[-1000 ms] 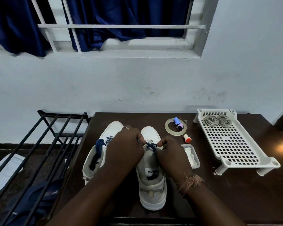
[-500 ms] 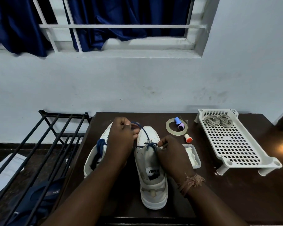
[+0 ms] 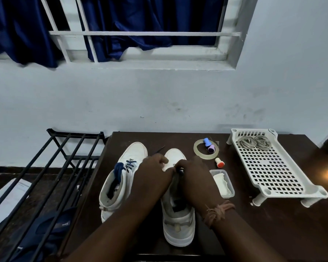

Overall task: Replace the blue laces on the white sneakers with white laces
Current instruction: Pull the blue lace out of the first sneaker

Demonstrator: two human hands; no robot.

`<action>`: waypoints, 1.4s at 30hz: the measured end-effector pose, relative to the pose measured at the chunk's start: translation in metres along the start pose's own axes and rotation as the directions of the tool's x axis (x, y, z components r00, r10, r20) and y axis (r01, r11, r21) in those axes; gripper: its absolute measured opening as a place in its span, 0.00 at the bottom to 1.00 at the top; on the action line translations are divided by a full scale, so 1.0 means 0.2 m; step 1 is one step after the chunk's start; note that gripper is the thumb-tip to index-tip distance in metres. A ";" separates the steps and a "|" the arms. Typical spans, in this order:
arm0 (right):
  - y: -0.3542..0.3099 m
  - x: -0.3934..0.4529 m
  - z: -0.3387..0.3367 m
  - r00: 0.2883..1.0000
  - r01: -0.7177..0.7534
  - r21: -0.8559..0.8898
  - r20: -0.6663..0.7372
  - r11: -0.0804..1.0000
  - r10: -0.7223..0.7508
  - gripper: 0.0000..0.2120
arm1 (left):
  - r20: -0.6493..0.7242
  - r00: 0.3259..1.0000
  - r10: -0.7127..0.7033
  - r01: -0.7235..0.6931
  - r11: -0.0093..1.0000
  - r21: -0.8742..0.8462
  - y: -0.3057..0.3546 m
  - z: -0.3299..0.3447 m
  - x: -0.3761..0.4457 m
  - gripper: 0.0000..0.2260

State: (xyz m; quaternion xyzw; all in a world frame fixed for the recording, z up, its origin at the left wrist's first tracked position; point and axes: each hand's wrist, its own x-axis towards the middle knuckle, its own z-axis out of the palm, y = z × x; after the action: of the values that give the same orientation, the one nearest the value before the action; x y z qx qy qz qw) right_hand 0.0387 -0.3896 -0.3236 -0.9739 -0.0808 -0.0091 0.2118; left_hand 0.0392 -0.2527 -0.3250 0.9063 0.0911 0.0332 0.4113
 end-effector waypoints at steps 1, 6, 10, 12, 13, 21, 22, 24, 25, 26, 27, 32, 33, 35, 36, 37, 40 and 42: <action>-0.02 0.00 0.00 1.000 0.018 -0.046 -0.004 0.999 -0.018 0.12 | 0.041 0.999 -0.035 0.035 0.999 -0.004 -0.01 0.00 0.00 0.06; -0.03 0.00 0.04 0.999 0.044 -0.083 -0.016 0.996 -0.046 0.07 | 0.122 0.989 -0.086 0.095 0.993 -0.074 -0.04 -0.04 0.01 0.07; 0.00 0.03 0.00 0.990 -0.047 -0.035 -0.136 0.998 0.042 0.04 | 0.124 0.985 -0.122 0.137 0.983 -0.123 -0.08 -0.04 0.04 0.05; 0.04 0.04 -0.05 0.959 -0.151 0.005 -0.244 0.989 0.148 0.04 | 0.121 0.983 -0.137 0.154 0.977 -0.146 -0.08 -0.04 0.04 0.04; 0.06 0.04 -0.08 0.943 -0.186 0.027 -0.276 0.982 0.187 0.05 | 0.124 0.982 -0.140 0.159 0.975 -0.153 -0.08 -0.04 0.03 0.04; -0.01 -0.01 0.01 0.991 0.067 -0.297 -0.091 0.952 -0.098 0.14 | 0.146 0.983 -0.109 0.131 0.980 -0.147 -0.07 -0.05 0.03 0.04; -0.02 -0.01 0.02 0.994 0.078 -0.342 -0.048 0.936 -0.100 0.14 | 0.147 0.983 -0.107 0.129 0.980 -0.151 -0.07 -0.05 0.02 0.04; -0.03 -0.01 0.02 0.998 0.057 -0.363 -0.011 0.930 -0.065 0.13 | 0.148 0.983 -0.105 0.128 0.980 -0.155 -0.06 -0.06 0.02 0.04; -0.04 -0.01 0.02 0.998 0.038 -0.363 -0.027 0.931 -0.051 0.12 | 0.148 0.983 -0.109 0.132 0.979 -0.153 -0.06 -0.06 0.02 0.04; -0.04 0.00 0.01 0.997 0.001 -0.354 -0.069 0.935 -0.028 0.12 | 0.145 0.983 -0.117 0.138 0.979 -0.148 -0.06 -0.06 0.02 0.05; -0.04 0.00 -0.01 0.991 -0.059 -0.331 -0.135 0.942 0.015 0.11 | 0.140 0.982 -0.126 0.146 0.978 -0.147 -0.06 -0.06 0.02 0.05; 0.01 0.02 -0.06 0.898 -0.234 -0.248 -0.426 0.940 0.111 0.07 | 0.133 0.982 -0.132 0.152 0.976 -0.155 -0.07 -0.05 0.03 0.05; 0.02 0.01 -0.06 0.920 -0.190 -0.249 -0.384 0.950 0.084 0.09 | 0.138 0.982 -0.131 0.152 0.976 -0.154 -0.07 -0.05 0.03 0.05; 0.00 0.00 -0.03 0.976 -0.089 -0.216 -0.212 0.972 0.042 0.15 | 0.141 0.982 -0.127 0.148 0.978 -0.146 -0.07 -0.05 0.03 0.06; -0.01 -0.01 0.00 0.990 -0.054 -0.217 -0.142 0.975 0.023 0.15 | 0.138 0.983 -0.124 0.144 0.979 -0.145 -0.07 -0.05 0.03 0.06; -0.02 -0.01 0.02 0.994 -0.021 -0.248 -0.111 0.969 -0.006 0.15 | 0.136 0.983 -0.120 0.140 0.979 -0.149 -0.07 -0.04 0.03 0.05; -0.04 -0.01 0.04 0.994 -0.020 -0.325 -0.110 0.946 -0.017 0.12 | 0.131 0.984 -0.117 0.138 0.977 -0.160 -0.07 -0.04 0.02 0.04; -0.05 0.01 0.02 0.992 -0.065 -0.324 -0.124 0.944 0.025 0.11 | 0.133 0.984 -0.118 0.139 0.977 -0.159 -0.08 -0.05 0.02 0.04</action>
State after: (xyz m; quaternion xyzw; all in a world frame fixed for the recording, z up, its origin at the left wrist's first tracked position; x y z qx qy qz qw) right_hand 0.0387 -0.3795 -0.3237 -0.9949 -0.0432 -0.0753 0.0517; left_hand 0.0405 -0.2350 -0.3301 0.8610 0.1208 -0.0418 0.4924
